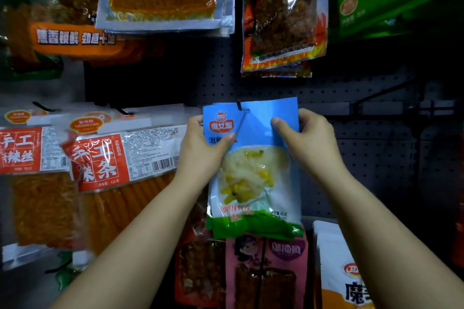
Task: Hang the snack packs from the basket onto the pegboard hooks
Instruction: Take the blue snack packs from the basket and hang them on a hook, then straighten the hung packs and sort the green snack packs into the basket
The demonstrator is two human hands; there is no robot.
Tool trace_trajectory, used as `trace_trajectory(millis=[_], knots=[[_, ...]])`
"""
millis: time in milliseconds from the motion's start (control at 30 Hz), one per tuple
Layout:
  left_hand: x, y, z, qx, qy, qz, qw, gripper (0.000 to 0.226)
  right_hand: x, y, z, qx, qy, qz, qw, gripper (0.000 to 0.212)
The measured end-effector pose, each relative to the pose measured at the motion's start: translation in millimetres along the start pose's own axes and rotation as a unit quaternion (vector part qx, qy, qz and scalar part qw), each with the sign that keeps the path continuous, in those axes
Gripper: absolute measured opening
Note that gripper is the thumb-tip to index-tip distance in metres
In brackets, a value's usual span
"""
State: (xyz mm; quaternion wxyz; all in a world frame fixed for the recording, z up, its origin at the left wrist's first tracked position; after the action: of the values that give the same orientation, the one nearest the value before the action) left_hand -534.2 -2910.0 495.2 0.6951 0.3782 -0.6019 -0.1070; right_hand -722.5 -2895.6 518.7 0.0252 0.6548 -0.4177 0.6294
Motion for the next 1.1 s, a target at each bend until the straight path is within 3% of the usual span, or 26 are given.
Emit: trace_trajectory(millis=[267, 400, 500, 600, 800, 967, 1100], knots=[[-2, -6, 10, 0.091, -0.001, 0.016, 0.996, 0.037, 9, 16, 17, -0.114, 0.037, 0.018, 0.993, 0.041], [-26, -9, 5, 0.017, 0.013, -0.004, 1.0, 0.039, -19, 34, 18, -0.044, 0.035, 0.053, 0.997, 0.042], [-50, -24, -1, -0.014, 0.005, -0.038, 0.999, 0.048, -57, 50, 17, 0.05, 0.032, 0.053, 0.997, 0.03], [-77, -48, -2, -0.031, 0.0, -0.072, 0.997, 0.05, -101, 67, 23, 0.066, 0.015, 0.063, 0.996, 0.023], [-120, -86, -3, -0.065, 0.005, -0.148, 0.987, 0.013, -151, 83, 40, 0.134, -0.008, 0.15, 0.98, 0.032], [-164, -102, -19, -0.072, -0.001, -0.216, 0.974, 0.013, -187, 82, 31, 0.203, -0.048, 0.217, 0.954, 0.02], [-227, -111, -34, -0.052, -0.052, -0.247, 0.966, 0.019, -255, 88, 7, 0.184, -0.091, 0.255, 0.945, 0.012]])
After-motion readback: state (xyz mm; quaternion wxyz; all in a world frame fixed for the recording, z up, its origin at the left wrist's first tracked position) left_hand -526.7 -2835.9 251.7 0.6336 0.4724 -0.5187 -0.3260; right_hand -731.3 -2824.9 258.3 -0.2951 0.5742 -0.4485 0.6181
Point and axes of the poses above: each hand's wrist, its own x-axis towards the middle knuckle, its own z-axis out of the palm, y = z × x, the point moved 2 cm from there along x, towards the middle knuckle, and after that the axes turned 2 degrees about -x, right-handed, at the moved point
